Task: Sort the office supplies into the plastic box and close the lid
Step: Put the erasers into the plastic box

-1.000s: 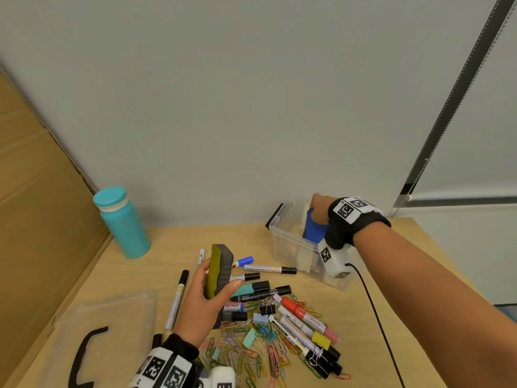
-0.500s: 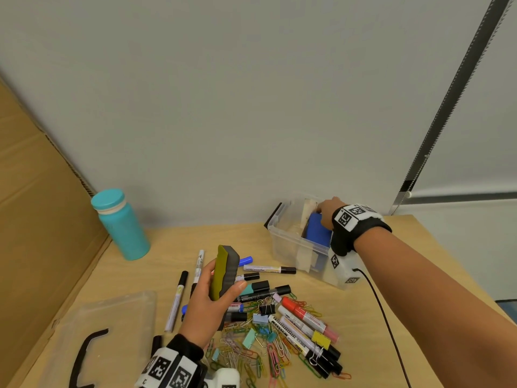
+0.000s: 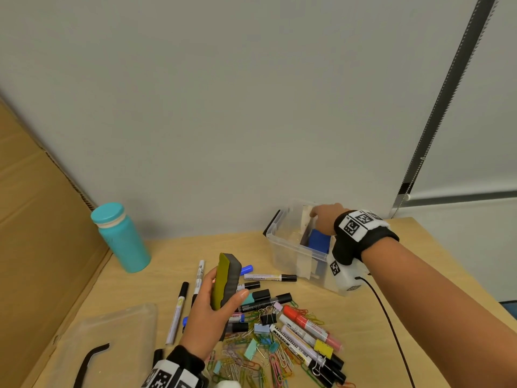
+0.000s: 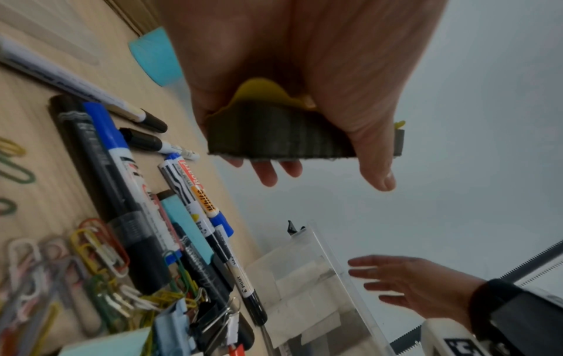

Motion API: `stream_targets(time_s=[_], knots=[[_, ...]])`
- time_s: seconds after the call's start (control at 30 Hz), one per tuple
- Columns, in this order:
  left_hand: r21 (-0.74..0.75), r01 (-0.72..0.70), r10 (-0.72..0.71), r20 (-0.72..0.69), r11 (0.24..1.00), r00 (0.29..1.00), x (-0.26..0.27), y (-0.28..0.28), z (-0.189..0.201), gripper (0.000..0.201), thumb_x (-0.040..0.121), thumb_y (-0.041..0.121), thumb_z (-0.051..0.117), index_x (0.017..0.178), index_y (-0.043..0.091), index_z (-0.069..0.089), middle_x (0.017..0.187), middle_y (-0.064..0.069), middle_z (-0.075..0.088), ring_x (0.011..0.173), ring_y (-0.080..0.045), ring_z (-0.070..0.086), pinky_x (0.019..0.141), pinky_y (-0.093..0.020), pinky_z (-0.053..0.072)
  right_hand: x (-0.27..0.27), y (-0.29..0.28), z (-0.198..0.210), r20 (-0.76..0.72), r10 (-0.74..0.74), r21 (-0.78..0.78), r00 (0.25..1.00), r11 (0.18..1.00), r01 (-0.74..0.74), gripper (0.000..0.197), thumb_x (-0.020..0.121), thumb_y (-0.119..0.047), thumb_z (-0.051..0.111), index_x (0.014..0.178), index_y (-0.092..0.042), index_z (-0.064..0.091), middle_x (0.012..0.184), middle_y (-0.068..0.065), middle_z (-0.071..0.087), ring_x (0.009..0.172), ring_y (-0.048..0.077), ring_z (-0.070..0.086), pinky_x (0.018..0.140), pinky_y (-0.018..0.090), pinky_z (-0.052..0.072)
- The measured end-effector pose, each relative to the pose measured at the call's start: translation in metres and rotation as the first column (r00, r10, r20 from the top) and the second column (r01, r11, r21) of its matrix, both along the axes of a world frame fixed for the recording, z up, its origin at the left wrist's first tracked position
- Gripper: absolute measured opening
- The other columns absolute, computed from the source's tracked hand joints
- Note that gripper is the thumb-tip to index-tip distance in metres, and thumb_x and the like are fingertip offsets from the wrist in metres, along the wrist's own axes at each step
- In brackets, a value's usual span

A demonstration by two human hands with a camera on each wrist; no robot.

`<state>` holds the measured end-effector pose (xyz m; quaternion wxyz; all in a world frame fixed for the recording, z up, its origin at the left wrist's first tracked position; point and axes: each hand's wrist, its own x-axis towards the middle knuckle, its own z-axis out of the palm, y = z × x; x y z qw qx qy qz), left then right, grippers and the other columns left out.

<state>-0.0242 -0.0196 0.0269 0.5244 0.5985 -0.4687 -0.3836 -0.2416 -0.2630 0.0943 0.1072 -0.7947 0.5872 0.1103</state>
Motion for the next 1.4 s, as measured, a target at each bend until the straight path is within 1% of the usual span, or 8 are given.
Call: stream_targets(time_s=[0.17, 0.3, 0.37, 0.47, 0.6, 0.8, 1.23, 1.4], knots=[[-0.057, 0.004, 0.01, 0.252, 0.998, 0.968, -0.015, -0.016, 0.018, 0.059, 0.07, 0.052, 0.069, 0.122, 0.048, 0.041, 0.116, 0.018, 0.057, 0.1, 0.005, 0.058, 0.085, -0.017, 0.05, -0.002, 0.057, 0.028, 0.63, 0.05, -0.054, 0.775, 0.998, -0.02, 0.03, 0.096, -0.032, 0.047, 0.122, -0.021, 0.057, 0.124, 0.001, 0.06, 0.105, 0.017, 0.058, 0.093, 0.032, 0.047], [-0.09, -0.004, 0.059, 0.615, 0.996, 0.786, -0.044, -0.06, 0.032, 0.077, 0.069, 0.07, 0.06, 0.135, 0.044, 0.029, 0.119, 0.015, 0.049, 0.11, -0.009, 0.051, 0.093, -0.037, 0.045, 0.003, 0.092, 0.038, 0.785, -0.087, 0.336, 0.613, 0.892, -0.303, 0.04, 0.094, -0.044, 0.048, 0.122, -0.015, 0.054, 0.115, 0.005, 0.066, 0.096, 0.02, 0.068, 0.086, 0.036, 0.056], [-0.132, 0.026, 0.078, 0.723, 0.991, 0.686, -0.059, -0.086, 0.044, 0.078, 0.071, 0.071, 0.056, 0.137, 0.042, 0.026, 0.118, 0.012, 0.049, 0.11, -0.012, 0.049, 0.095, -0.039, 0.041, -0.001, 0.091, 0.038, 0.816, -0.069, 0.274, 0.574, 0.921, -0.278, 0.034, 0.097, -0.032, 0.05, 0.124, -0.012, 0.049, 0.11, 0.008, 0.066, 0.092, 0.022, 0.068, 0.084, 0.038, 0.057], [-0.082, 0.09, 0.01, 0.793, 0.993, 0.609, -0.065, -0.125, 0.053, 0.081, 0.073, 0.078, 0.044, 0.142, 0.043, 0.019, 0.127, 0.008, 0.041, 0.118, -0.013, 0.039, 0.105, -0.039, 0.03, -0.019, 0.073, 0.046, 0.772, 0.07, -0.095, 0.632, 0.995, 0.006, 0.029, 0.096, -0.025, 0.05, 0.122, -0.014, 0.046, 0.104, 0.005, 0.062, 0.089, 0.022, 0.062, 0.08, 0.039, 0.052], [0.155, -0.017, -0.126, 0.861, 0.988, 0.493, -0.052, -0.168, 0.03, 0.064, 0.09, 0.064, 0.031, 0.146, 0.037, 0.019, 0.151, 0.001, 0.025, 0.139, -0.021, 0.024, 0.115, -0.044, 0.016, -0.033, 0.058, 0.051, 0.625, 0.071, -0.396, 0.778, 0.887, 0.238, 0.019, 0.091, -0.018, 0.05, 0.106, -0.011, 0.042, 0.096, 0.008, 0.056, 0.078, 0.027, 0.058, 0.067, 0.038, 0.049], [0.258, 0.062, -0.23, 0.696, 0.964, 0.681, -0.051, -0.17, 0.0, 0.061, 0.099, 0.043, 0.028, 0.151, 0.018, 0.01, 0.157, -0.004, 0.019, 0.139, -0.023, 0.03, 0.114, -0.038, 0.029, -0.024, 0.065, 0.032, 0.218, 0.063, -0.297, 0.974, 0.955, 0.005, 0.028, 0.088, -0.023, 0.054, 0.107, -0.015, 0.036, 0.104, 0.007, 0.055, 0.072, 0.024, 0.049, 0.06, 0.031, 0.038], [0.222, -0.055, -0.133, 0.745, 0.974, 0.653, -0.057, -0.148, -0.012, 0.062, 0.098, 0.049, 0.023, 0.15, 0.017, 0.01, 0.149, -0.008, 0.033, 0.13, -0.028, 0.039, 0.103, -0.044, 0.038, 0.006, 0.057, 0.071, -0.13, 0.147, -0.08, 0.981, 0.984, -0.158, 0.048, 0.08, -0.042, 0.065, 0.115, -0.015, 0.047, 0.107, 0.006, 0.06, 0.096, 0.026, 0.06, 0.074, 0.035, 0.048], [0.222, -0.078, -0.121, 0.755, 0.972, 0.644, -0.06, -0.146, -0.012, 0.062, 0.098, 0.048, 0.023, 0.15, 0.017, 0.01, 0.148, -0.007, 0.034, 0.128, -0.029, 0.04, 0.102, -0.045, 0.039, 0.024, 0.026, 0.046, -0.173, 0.134, -0.006, 0.976, 0.991, -0.137, 0.028, 0.084, -0.029, 0.06, 0.107, -0.014, 0.056, 0.097, 0.001, 0.06, 0.095, 0.026, 0.061, 0.077, 0.036, 0.05]])
